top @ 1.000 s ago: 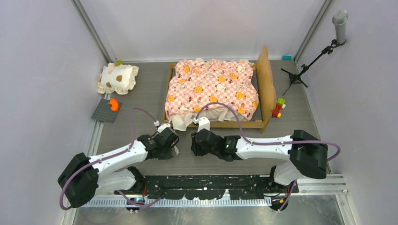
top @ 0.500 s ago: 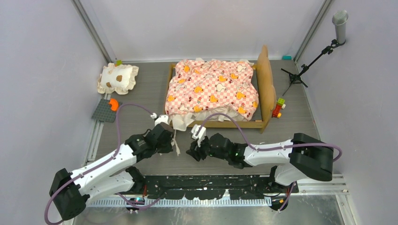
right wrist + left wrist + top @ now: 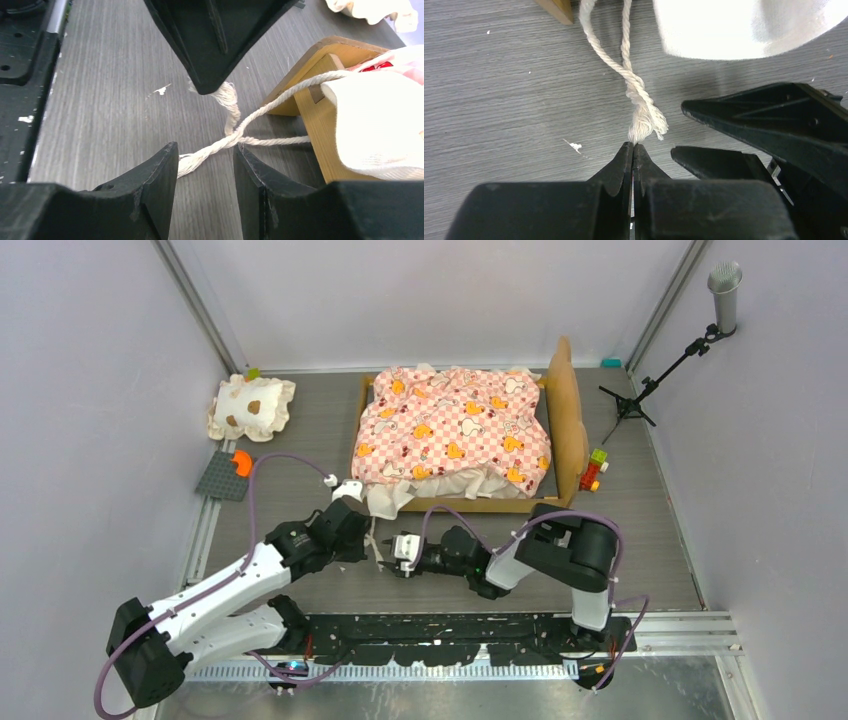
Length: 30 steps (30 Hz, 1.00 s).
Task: Set up the pet bed
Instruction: Tie the ropes to the bed frame.
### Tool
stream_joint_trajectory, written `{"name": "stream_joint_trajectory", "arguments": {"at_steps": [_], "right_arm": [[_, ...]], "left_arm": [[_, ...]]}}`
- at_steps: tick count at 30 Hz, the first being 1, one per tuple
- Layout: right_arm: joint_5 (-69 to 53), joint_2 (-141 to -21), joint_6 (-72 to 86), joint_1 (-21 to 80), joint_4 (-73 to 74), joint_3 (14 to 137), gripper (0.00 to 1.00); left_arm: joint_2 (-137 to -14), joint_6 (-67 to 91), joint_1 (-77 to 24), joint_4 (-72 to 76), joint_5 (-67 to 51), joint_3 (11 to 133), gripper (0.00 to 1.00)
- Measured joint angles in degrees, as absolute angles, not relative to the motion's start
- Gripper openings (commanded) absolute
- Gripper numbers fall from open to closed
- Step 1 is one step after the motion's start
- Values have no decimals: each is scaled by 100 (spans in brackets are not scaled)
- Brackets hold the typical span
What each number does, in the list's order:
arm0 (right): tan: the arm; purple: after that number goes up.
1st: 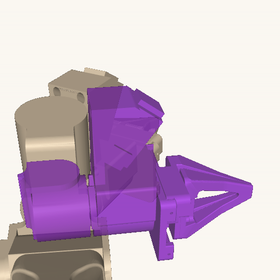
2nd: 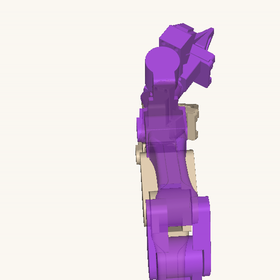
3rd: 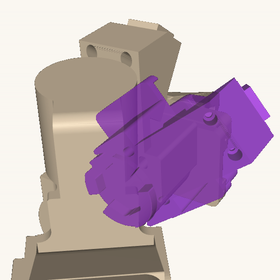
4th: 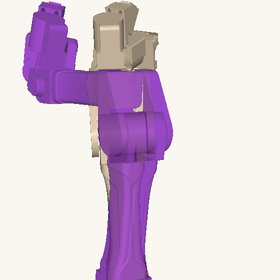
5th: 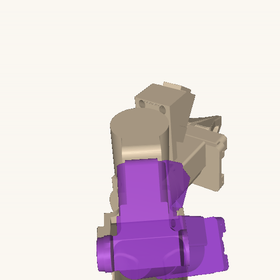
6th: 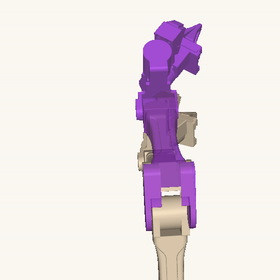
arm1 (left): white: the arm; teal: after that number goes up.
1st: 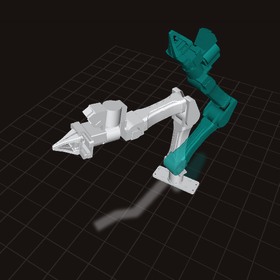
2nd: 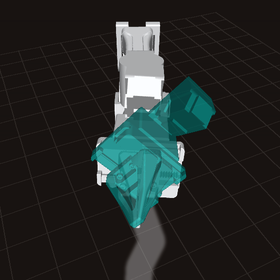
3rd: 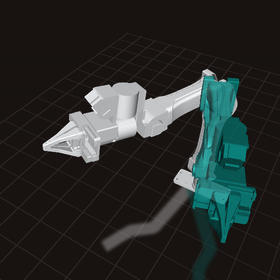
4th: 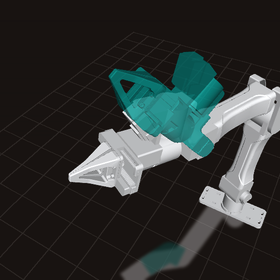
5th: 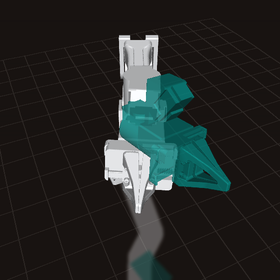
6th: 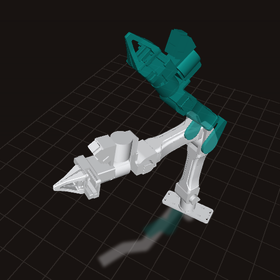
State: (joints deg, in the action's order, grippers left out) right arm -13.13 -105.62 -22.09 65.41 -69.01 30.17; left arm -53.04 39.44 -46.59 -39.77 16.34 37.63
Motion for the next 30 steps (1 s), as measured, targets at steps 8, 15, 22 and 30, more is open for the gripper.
{"name": "stream_joint_trajectory", "arguments": {"at_steps": [8, 15, 22, 30], "right_arm": [[-1306, -11026, -2434, 6482, -7568, 3345, 48], [-1367, -11216, -2427, 6442, -7693, 3629, 44], [-1452, -11415, -2408, 6427, -7717, 3634, 43], [-1518, -11631, -2366, 6390, -7717, 3830, 28]], "left_arm": [[-5312, 3844, -4637, -4110, 1627, 3806, 0], [-5284, 3846, -4624, -4132, 1605, 3813, 0], [-5249, 3846, -4611, -4147, 1601, 3813, 0], [-5162, 3848, -4600, -4176, 1597, 3835, 0]]}}
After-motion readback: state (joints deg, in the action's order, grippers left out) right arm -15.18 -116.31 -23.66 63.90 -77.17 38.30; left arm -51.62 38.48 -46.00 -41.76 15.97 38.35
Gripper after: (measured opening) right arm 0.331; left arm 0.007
